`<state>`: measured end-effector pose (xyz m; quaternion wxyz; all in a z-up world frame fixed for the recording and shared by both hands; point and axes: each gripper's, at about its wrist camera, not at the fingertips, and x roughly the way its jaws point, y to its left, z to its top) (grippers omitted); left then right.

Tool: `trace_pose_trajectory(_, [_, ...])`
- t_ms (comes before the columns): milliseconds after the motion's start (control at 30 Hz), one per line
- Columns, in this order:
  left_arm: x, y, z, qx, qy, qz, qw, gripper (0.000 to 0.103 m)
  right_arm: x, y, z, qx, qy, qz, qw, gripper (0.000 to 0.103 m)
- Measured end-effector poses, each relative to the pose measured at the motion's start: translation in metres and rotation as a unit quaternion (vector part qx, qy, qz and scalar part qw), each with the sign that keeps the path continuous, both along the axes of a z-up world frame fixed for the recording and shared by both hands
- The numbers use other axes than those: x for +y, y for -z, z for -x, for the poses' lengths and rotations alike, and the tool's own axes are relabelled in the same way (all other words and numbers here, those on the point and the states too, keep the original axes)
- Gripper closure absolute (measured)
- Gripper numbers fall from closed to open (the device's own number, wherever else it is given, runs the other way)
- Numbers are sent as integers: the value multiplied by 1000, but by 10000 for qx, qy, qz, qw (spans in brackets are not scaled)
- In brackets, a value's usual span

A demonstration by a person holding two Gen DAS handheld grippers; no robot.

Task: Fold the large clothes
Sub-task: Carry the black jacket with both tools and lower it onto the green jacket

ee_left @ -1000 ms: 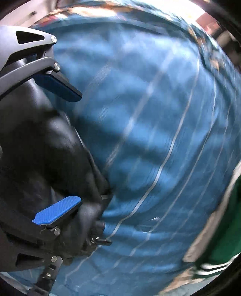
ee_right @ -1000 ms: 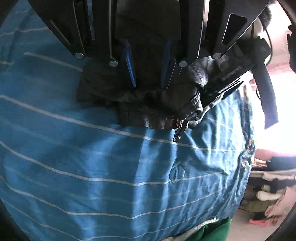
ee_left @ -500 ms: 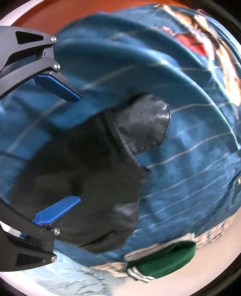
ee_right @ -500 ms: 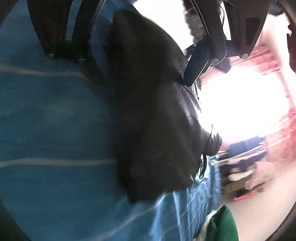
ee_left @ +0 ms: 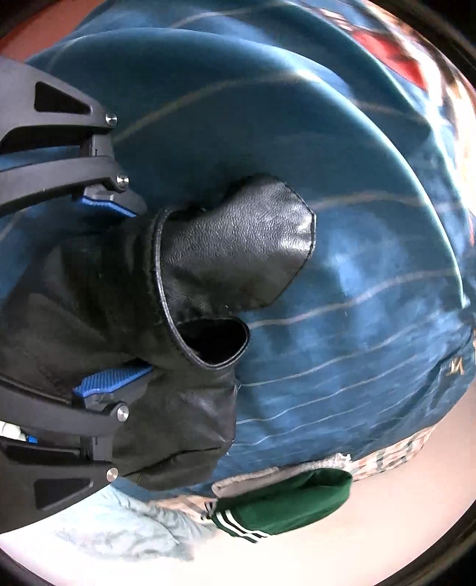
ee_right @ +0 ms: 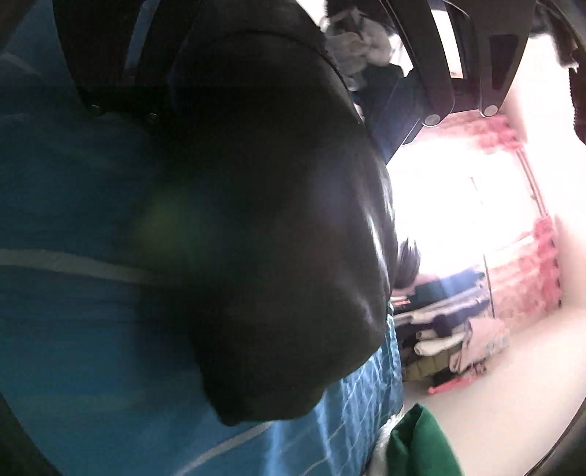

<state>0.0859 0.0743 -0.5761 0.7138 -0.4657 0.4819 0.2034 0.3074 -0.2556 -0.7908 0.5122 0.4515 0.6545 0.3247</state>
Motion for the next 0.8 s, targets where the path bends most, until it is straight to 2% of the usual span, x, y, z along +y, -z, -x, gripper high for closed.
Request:
trace_pose_trajectory(33, [-3, -3, -3, 38, 48, -109, 9999, 41, 3, -1, 0, -8, 52, 45, 10000, 19])
trace_pose_trajectory(67, [-3, -7, -2, 43, 75, -204, 9998, 47, 5, -3, 1, -21, 87, 87, 9999, 21])
trace_pose_trajectory(100, [-4, -12, -4, 37, 103, -295, 9995, 59, 5, -4, 2, -7, 171, 132, 9998, 33])
trace_pose_trajectory(133, [-6, -18, -6, 45, 167, -377, 9991, 63, 3, -7, 4, 25, 277, 129, 9995, 40])
trace_pose_trajectory(167, [-6, -22, -9, 48, 221, -444, 9988, 68, 2, -12, 5, -5, 311, 144, 9994, 42])
trace_pose_trajectory(233, [-6, -31, -12, 44, 288, -481, 9984, 70, 1, -27, 7, -69, 391, 108, 9992, 54])
trace_pose_trajectory(400, [-1, -63, -15, -1, 477, -479, 9977, 72, 12, -80, 7, -217, 475, 73, 9986, 58])
trace_pose_trajectory(533, [9, -86, -29, -113, 617, -292, 9976, 73, 29, -119, -9, -296, 556, 95, 9980, 59])
trace_pose_trajectory(800, [23, -149, -101, -626, 1373, 89, 9885, 73, 43, -213, -41, -487, 1210, 158, 9913, 60])
